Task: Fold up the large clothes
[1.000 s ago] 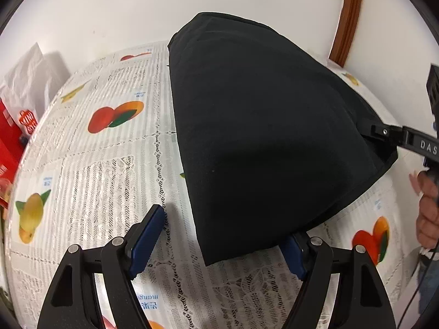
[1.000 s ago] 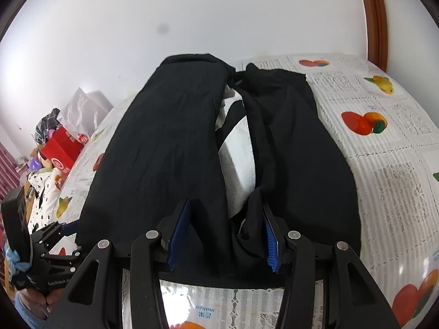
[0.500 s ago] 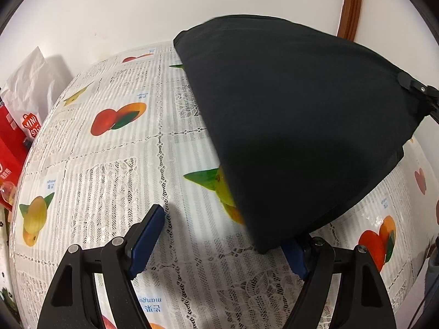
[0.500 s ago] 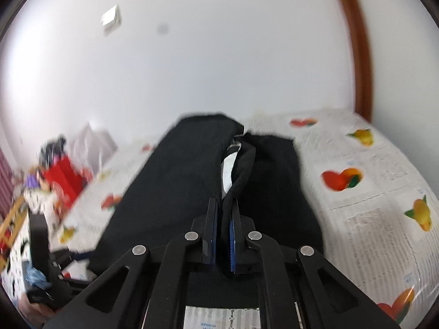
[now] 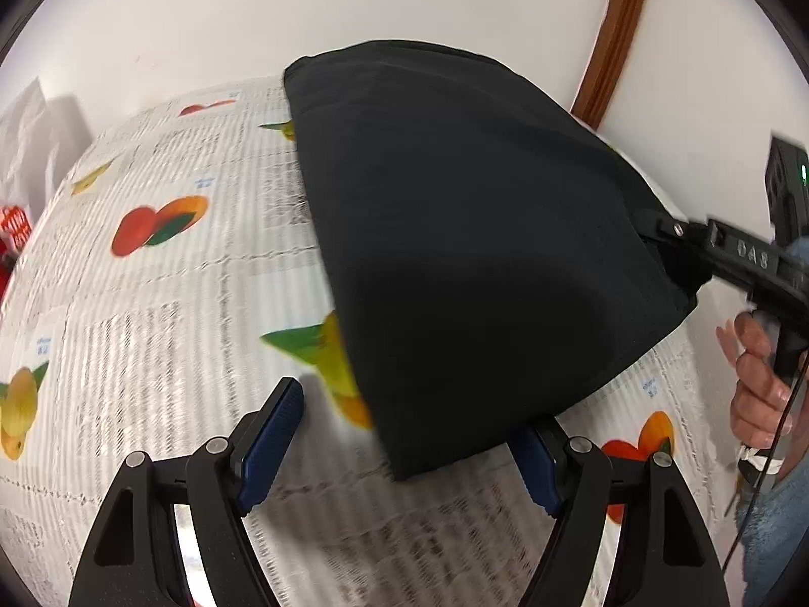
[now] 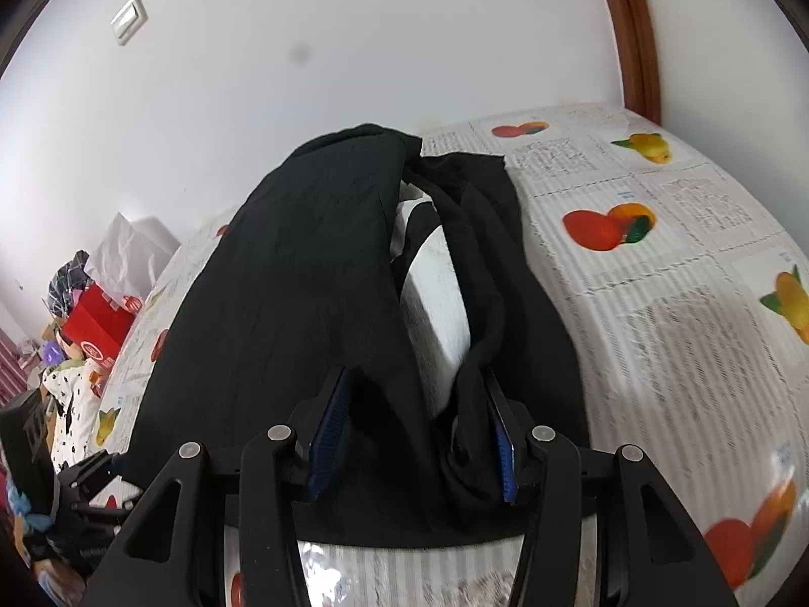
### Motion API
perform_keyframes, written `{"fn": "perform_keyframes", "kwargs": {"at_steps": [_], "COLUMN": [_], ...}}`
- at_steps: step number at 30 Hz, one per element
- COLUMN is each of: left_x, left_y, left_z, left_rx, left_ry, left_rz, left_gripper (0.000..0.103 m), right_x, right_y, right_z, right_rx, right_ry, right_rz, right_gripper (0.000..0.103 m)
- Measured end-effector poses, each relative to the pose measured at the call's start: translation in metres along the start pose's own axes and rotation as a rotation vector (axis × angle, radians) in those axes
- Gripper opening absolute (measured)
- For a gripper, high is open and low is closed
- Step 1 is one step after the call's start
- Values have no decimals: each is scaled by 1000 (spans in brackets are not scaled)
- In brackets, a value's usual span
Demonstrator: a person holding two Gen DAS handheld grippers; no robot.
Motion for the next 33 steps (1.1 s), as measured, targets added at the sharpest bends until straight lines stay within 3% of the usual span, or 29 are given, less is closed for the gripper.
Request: {"fn": "perform_keyframes", "kwargs": {"at_steps": [2,4,5,6,9,11,13,16,18,22,26,29,33], "left_x": [-11,-20,-19,-21,-18,-19,-17,-17,-17,-15,-9,-6,-4], "left_y": [-3,-6,-6,-9,-11,-12,-14,-14,-13,-10,-3,2,9], "left_z": [-5,-7,-8,-8,-10,-11,-13,-13,-11,-8,-2,9,27], "left_rx": [22,31,33,38,45,43,40,32,27,26,26,12,-17], "left_ry": [-51,-103,-102,-104,-110,-115,-114,-113,-110,-107,-82,-36,9], "left_rz": [-44,-75,-57,-57,-48,-49,-50,-50,-44,-35,-23,-5,11], "left_gripper": [76,79,78,78,79,79,79,79,79,78,75,75,75], "right_x": [7,14,19,20,3,-16,-30,-51,-58,-64,-69,-66,-48], "right_y": [-3,-6,-8,-8,-9,-4,-2,0,2,8,18,17,10], "right_z": [-4,-4,1,8,58,74,68,43,43,50,48,68,100], "right_rx": [-4,-11,-20,-44,-232,-304,-292,-167,-142,-118,-55,-89,-180], "right_ry": [31,54,43,25,-136,-171,-100,7,37,121,260,284,220], "right_rz": [26,68,106,123,95,41,2,-50,-65,-26,53,106,146], "right_gripper": [45,18,10,8,7,7,7,10,20,23,23,23,25]}}
Point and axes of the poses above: each gripper's, at about its wrist camera, not at the fingertips, and z roughly against the way its jaws point, x to its left, y to its underside, the point moved 1 cm from there along -z, roughly the way its jaws point, and after that the axes turned 13 degrees about -z, right-handed, at the moved point
